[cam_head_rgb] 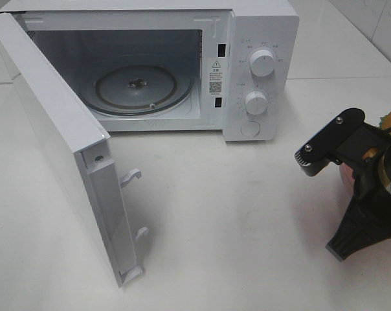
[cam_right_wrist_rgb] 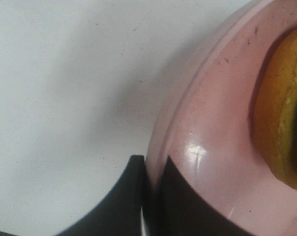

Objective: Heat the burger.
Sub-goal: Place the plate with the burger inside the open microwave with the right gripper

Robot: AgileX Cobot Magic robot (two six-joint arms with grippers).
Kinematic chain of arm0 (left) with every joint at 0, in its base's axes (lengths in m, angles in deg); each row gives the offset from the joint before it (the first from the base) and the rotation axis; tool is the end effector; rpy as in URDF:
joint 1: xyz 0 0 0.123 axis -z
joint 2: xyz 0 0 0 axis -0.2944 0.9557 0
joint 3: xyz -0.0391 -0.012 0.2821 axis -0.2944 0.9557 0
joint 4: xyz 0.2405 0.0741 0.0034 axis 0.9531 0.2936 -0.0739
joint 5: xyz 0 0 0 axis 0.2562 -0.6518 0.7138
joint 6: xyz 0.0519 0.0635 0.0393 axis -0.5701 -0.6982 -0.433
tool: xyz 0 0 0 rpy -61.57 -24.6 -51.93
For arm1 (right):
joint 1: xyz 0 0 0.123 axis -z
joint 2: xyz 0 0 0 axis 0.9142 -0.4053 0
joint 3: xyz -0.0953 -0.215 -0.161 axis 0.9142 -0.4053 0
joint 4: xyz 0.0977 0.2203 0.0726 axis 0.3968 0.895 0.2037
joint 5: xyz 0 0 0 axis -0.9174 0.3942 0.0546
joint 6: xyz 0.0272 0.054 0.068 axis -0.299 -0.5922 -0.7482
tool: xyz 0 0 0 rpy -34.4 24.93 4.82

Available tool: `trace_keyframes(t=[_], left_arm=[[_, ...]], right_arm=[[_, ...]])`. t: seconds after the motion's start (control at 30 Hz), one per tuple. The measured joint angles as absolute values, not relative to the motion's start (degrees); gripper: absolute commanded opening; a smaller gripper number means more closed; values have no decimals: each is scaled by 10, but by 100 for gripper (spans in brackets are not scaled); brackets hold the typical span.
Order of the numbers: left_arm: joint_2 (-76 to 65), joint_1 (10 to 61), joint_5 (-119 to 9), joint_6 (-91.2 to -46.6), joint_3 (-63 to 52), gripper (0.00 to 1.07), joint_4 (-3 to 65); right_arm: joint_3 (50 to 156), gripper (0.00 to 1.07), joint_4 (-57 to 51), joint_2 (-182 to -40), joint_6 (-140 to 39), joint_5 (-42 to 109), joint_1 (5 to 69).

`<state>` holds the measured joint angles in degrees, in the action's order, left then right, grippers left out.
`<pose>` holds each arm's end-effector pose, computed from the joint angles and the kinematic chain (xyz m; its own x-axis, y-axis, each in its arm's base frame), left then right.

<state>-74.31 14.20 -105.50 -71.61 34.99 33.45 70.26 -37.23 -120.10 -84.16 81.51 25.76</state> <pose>-0.0087 -0.0173 0.2833 -0.4305 -0.0134 -0.9025 0.1212 0.9900 -0.0725 0.1815 0.1069 0.1882 -0.7731 -0.5879 -0.2380 -0.4867 0.7905 -0.3717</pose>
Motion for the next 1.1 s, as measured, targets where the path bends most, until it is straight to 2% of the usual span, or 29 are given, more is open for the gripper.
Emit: trace_keyframes(t=[0.53, 1.1], left_arm=[[-743, 142, -1055, -716, 350, 98, 334], [-743, 142, -1055, -716, 350, 98, 334]], right_arm=[[684, 0, -374, -1175, -821, 821, 133], [684, 0, -413, -1175, -678, 732, 121]])
